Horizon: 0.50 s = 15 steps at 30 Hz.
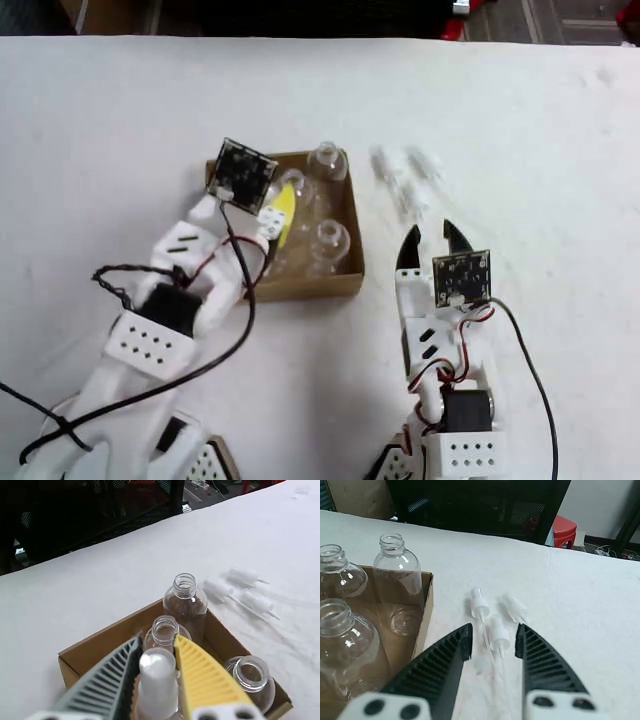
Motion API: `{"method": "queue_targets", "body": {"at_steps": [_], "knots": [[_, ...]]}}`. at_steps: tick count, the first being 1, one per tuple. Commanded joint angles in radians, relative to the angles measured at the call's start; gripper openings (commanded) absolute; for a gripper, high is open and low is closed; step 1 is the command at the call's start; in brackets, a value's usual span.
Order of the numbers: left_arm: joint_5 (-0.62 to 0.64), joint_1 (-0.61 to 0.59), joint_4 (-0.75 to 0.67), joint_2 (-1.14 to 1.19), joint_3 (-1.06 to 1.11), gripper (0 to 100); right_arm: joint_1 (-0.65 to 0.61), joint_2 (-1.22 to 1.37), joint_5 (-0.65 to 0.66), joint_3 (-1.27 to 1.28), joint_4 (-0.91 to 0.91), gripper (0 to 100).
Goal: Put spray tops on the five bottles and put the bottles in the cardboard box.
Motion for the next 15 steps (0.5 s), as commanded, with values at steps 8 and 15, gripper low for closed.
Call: {"method": "queue_targets", "body": {"at_steps": [8, 15], "knots": [[0.060, 0.004, -0.133, -0.007, 0.097, 6, 0.010, -0.004, 0.011, 0.008, -0.016, 12.7], [0.060, 0.004, -0.126, -0.008, 0.083, 6, 0.010, -0.004, 0.011, 0.008, -0.016, 12.7]]}}
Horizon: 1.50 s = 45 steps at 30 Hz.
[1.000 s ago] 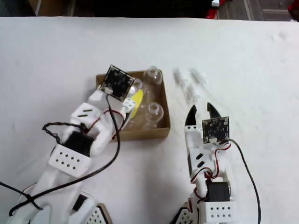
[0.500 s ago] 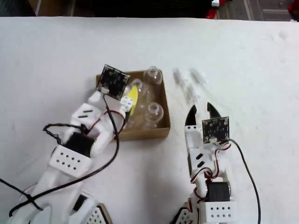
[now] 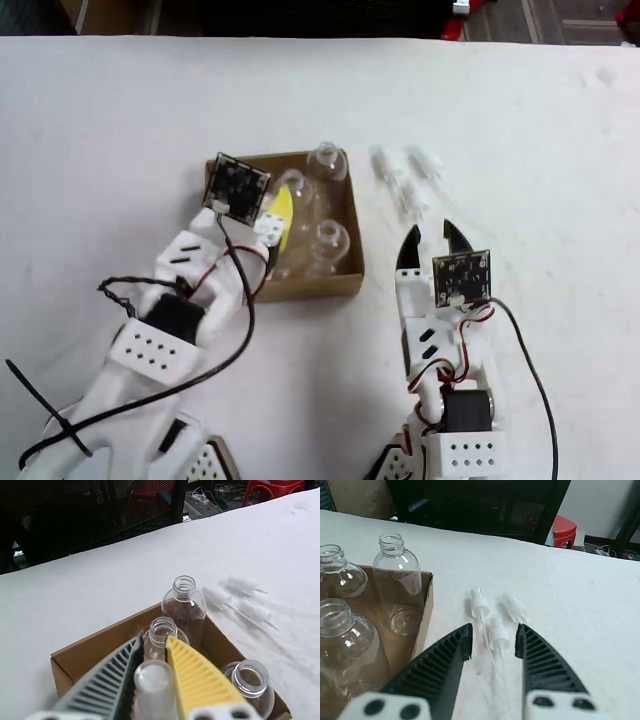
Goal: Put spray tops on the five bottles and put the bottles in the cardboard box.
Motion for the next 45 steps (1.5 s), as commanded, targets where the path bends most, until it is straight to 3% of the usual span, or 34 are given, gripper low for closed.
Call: {"method": "queue_targets", "body": {"at_steps": [1, 6, 17, 20, 23, 30, 37, 45], "knots": [[0.015, 0.004, 0.000, 0.005, -0.014, 7, 0.010, -0.004, 0.011, 0.008, -0.016, 12.7], [0.034, 0.004, 0.057, 0.002, -0.031, 19, 0.010, -0.004, 0.011, 0.008, -0.016, 12.7], [0.066, -0.038, 0.219, -0.335, -0.055, 19, 0.010, -0.004, 0.011, 0.008, -0.016, 12.7], [0.064, -0.117, 0.350, -0.432, -0.150, 20, 0.010, -0.004, 0.011, 0.008, -0.016, 12.7], [0.043, -0.272, 0.539, -0.461, -0.311, 23, 0.010, -0.004, 0.011, 0.008, -0.016, 12.7], [-0.290, -0.516, 0.775, -0.237, -0.505, 20, 0.010, -0.004, 0.011, 0.008, -0.016, 12.7], [-0.580, -0.719, 0.792, 0.222, -0.666, 19, 0.010, -0.004, 0.011, 0.008, -0.016, 12.7], [-0.891, -0.727, 1.074, 0.621, -0.870, 19, 0.010, -0.004, 0.011, 0.008, -0.016, 12.7]]}}
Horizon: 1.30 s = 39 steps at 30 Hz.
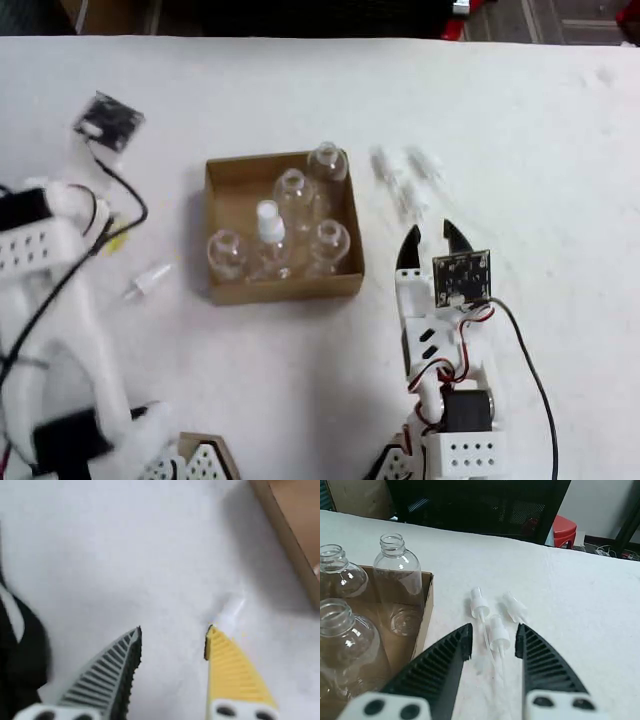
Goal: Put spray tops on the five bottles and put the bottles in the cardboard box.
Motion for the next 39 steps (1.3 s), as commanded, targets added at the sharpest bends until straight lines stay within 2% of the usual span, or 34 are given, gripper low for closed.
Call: {"method": "queue_targets", "body": {"at_steps": [1, 6, 9, 13, 16, 24, 33, 39], "knots": [[-0.097, 0.019, 0.083, 0.119, -0.095, 20, 0.010, -0.004, 0.011, 0.008, -0.016, 12.7], [-0.040, 0.064, -0.006, 0.294, -0.129, 26, 0.010, -0.004, 0.012, 0.008, -0.016, 12.7], [-0.041, 0.070, -0.087, 0.384, -0.127, 26, 0.010, -0.004, 0.012, 0.008, -0.016, 12.7], [-0.038, 0.073, -0.115, 0.460, -0.126, 26, 0.010, -0.004, 0.012, 0.008, -0.018, 12.7], [-0.046, 0.073, -0.118, 0.481, -0.126, 25, 0.010, -0.004, 0.012, 0.008, -0.022, 12.7], [-0.115, 0.102, -0.232, 0.530, -0.052, 23, 0.010, -0.004, 0.012, 0.008, -0.024, 12.8], [-0.114, 0.111, -0.227, 0.536, -0.043, 22, 0.010, -0.004, 0.012, 0.008, -0.024, 12.8], [-0.106, 0.113, -0.215, 0.536, -0.043, 4, 0.010, -0.004, 0.012, 0.008, -0.024, 12.7]]}}
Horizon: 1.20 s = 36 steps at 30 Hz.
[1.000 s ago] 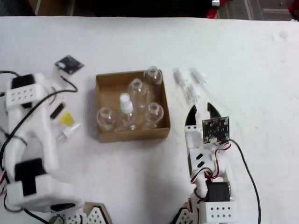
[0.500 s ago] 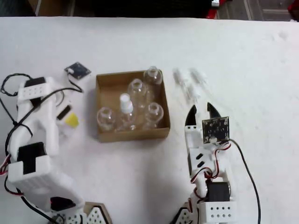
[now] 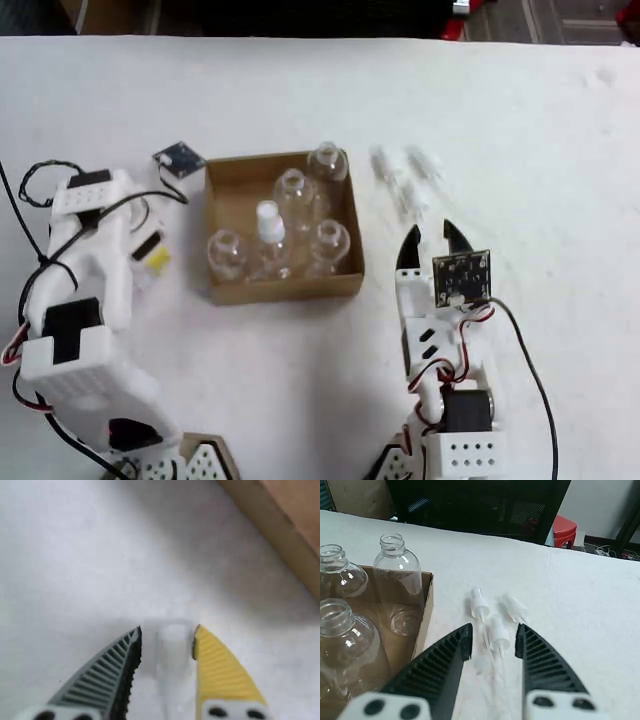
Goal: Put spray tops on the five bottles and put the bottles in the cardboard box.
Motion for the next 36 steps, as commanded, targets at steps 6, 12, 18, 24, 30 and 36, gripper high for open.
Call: {"method": "queue_targets", "body": {"at_steps": [6, 12, 18, 24, 30, 36], "knots": [[0.000, 0.016, 0.183, -0.059, -0.080, 2, 0.010, -0.004, 0.012, 0.008, -0.022, 12.7], [0.143, 0.024, 0.542, -0.226, -0.381, 2, 0.010, -0.004, 0.012, 0.008, -0.019, 12.7], [0.410, 0.047, 0.674, -0.414, -0.655, 2, 0.010, -0.004, 0.012, 0.008, -0.018, 12.7], [0.571, 0.134, 0.674, -0.654, -0.612, 2, 0.010, -0.004, 0.012, 0.008, -0.018, 12.7], [0.764, 0.225, 0.571, -0.989, -0.440, 2, 0.010, -0.004, 0.012, 0.008, -0.018, 12.7], [1.020, 0.255, 0.189, -1.248, -0.072, 2, 0.010, -0.004, 0.012, 0.008, -0.016, 12.7]]}}
